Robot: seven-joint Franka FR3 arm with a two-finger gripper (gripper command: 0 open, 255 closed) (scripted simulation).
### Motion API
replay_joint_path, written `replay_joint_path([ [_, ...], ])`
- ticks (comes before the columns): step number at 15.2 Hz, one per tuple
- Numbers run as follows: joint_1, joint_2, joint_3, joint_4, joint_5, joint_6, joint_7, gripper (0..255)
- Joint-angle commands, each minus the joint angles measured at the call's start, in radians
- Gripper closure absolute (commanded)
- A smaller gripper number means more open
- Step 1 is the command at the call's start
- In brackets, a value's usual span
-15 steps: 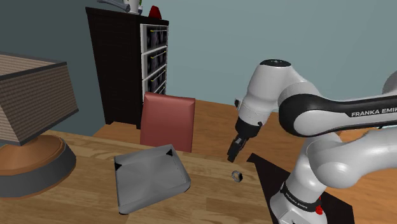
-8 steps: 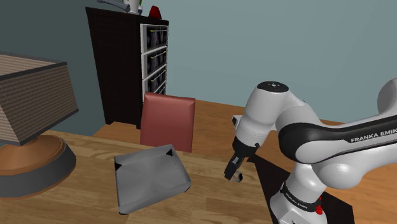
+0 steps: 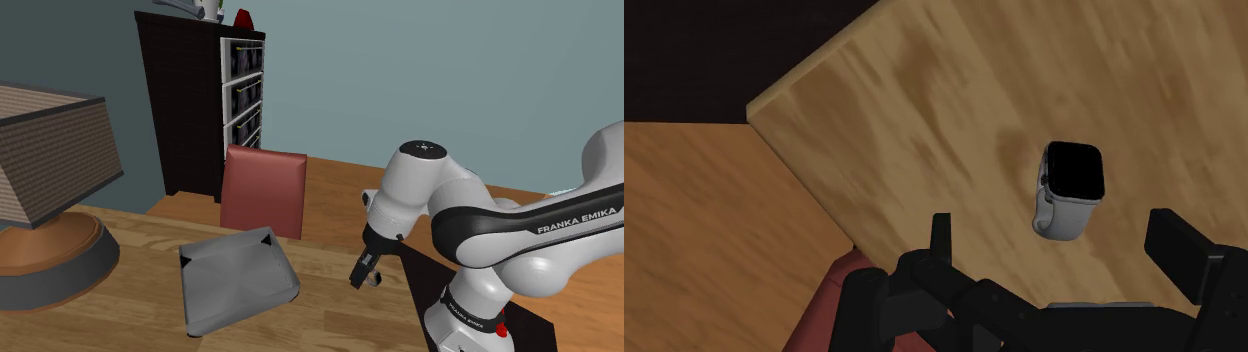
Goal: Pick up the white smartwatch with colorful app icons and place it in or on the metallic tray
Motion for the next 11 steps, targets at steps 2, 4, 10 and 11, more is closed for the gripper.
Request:
replay_joint_path([
  [2,0.001,0.000,0.001,-0.001,0.001,0.001,0.000,0],
  [4,0.000,0.000,0.000,-0.001,0.000,0.001,0.000,255],
  [10,0.000,0.000,0.000,-0.001,0.000,0.001,0.000,255],
  [11,0.000,0.000,0.000,-0.001,0.000,0.001,0.000,255],
])
